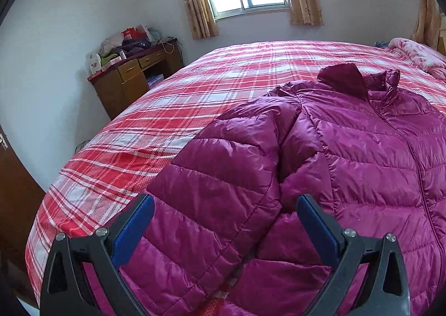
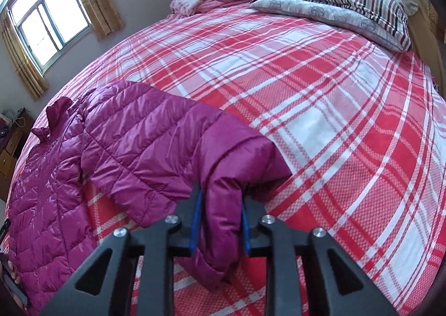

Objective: Fold large clothes
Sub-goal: 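Grasp the jacket sleeve cuff with the right gripper and lift it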

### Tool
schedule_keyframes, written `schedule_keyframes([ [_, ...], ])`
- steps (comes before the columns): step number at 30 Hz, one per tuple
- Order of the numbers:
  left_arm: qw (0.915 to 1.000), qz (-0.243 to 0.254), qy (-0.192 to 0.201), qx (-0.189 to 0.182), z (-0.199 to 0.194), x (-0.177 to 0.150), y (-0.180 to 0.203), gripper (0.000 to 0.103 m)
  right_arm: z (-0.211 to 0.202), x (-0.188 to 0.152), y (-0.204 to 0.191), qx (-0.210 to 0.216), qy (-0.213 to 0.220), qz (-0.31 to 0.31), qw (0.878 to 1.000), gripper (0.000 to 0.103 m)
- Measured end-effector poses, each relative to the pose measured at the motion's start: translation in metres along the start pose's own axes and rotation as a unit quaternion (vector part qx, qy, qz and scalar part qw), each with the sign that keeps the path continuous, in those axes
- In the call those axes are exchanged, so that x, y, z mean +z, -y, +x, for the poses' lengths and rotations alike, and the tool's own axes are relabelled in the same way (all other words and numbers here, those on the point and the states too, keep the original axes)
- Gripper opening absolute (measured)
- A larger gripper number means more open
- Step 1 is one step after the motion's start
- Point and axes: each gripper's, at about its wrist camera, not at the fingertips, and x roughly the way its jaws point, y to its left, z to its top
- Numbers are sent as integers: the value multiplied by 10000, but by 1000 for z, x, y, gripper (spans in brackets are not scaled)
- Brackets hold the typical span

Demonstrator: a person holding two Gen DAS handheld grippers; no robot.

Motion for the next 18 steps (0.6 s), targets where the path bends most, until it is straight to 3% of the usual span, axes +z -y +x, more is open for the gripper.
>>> schedule_keyframes([
  [8, 9999, -161, 27, 7, 0, 10, -17, 102, -27, 56, -21, -652, 769, -532, 9935, 14],
  [18, 9993, -333, 68, 185, 10, 20, -42, 102, -79, 80, -110, -560, 1732, -1549, 9710, 11],
])
